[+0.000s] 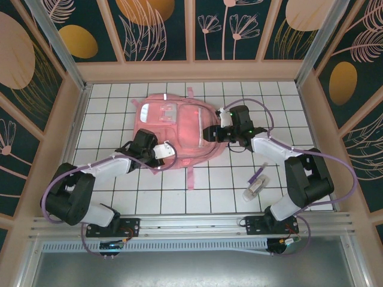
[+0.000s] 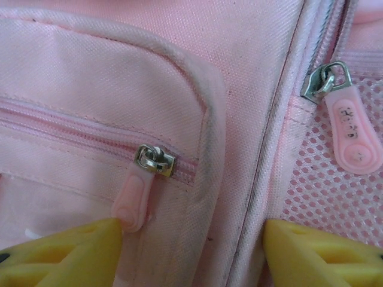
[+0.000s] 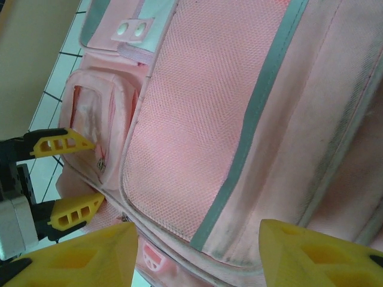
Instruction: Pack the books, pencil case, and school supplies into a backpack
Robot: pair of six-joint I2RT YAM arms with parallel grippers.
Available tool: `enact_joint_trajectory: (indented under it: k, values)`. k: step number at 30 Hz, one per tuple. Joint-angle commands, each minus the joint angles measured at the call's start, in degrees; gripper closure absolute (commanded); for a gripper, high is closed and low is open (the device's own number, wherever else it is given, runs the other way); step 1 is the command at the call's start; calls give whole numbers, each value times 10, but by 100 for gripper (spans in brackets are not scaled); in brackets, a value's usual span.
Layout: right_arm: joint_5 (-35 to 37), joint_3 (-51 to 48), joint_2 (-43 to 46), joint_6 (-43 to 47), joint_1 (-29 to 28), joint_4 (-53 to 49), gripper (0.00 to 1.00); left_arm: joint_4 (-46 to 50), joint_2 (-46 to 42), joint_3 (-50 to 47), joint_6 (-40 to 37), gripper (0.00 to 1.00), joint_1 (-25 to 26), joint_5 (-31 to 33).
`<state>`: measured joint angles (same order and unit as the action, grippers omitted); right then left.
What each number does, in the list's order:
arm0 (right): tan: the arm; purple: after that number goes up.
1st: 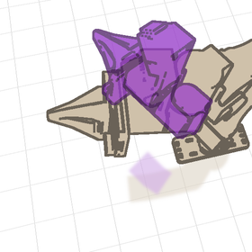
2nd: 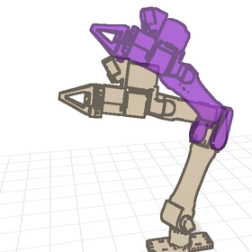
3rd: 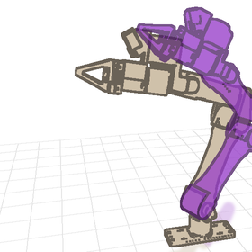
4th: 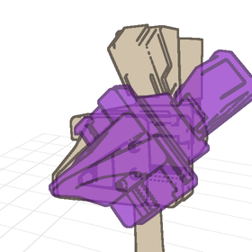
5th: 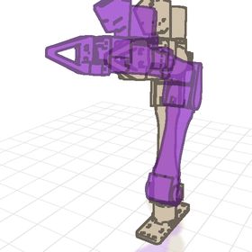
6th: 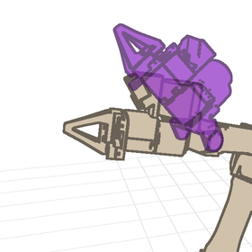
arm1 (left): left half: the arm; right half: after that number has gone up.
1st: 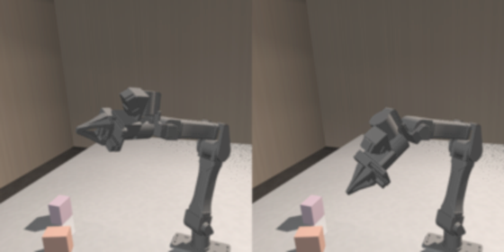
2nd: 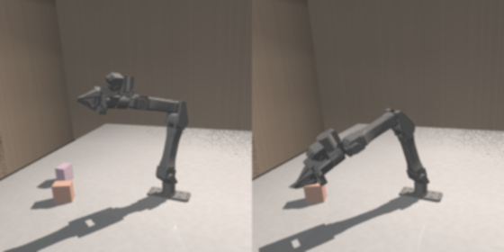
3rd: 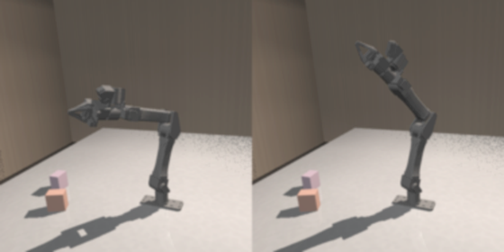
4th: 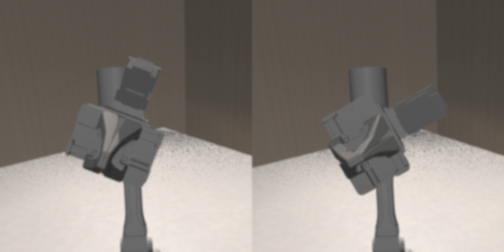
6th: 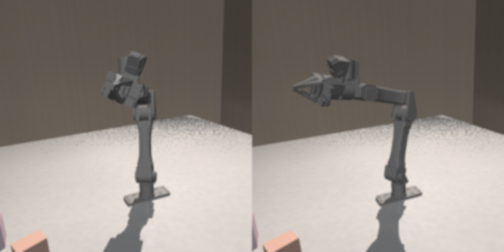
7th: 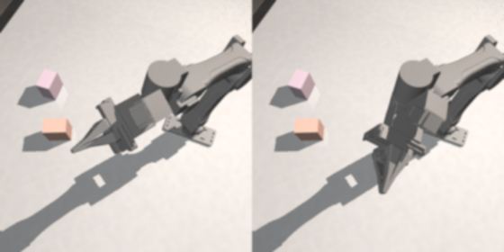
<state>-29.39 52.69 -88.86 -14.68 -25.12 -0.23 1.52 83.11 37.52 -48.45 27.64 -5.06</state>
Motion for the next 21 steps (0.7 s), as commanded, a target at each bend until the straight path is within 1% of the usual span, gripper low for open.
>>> enact_joint_trajectory:
  k: [1,4,7,10,11,12,13,14,15,16,18,19,21]
  values:
    - [53,7,-6,-15,2,-17,44,42,23,5,-26,33,4,-68]
    - [83,26,-47,-30,13,-24,44,46,25,5,-49,30,4,-69]
    - [78,38,-96,-55,28,15,48,44,38,9,-51,25,4,-79]
    - [55,71,-147,-56,31,46,51,59,54,20,-67,24,4,-137]
    - [42,82,-161,-54,31,54,53,51,60,22,-63,28,4,-140]
    - [32,92,-172,-52,30,62,54,34,68,24,-41,38,4,-131]
    - [28,101,-180,-51,30,68,54,28,77,30,-26,53,4,-123]
    - [27,109,-188,-47,30,73,55,35,90,45,-13,74,4,-121]
    - [28,119,-196,-40,31,75,55,53,103,64,-3,95,4,-132]
    - [27,129,-204,-31,32,76,54,67,113,80,6,100,4,-144]
    - [50,153,-216,-21,36,67,53,65,118,100,67,100,4,-163]
    - [73,163,-214,-23,38,56,51,56,114,104,100,100,4,-168]
    - [151,166,-183,-37,40,28,45,47,97,114,167,100,4,-167]
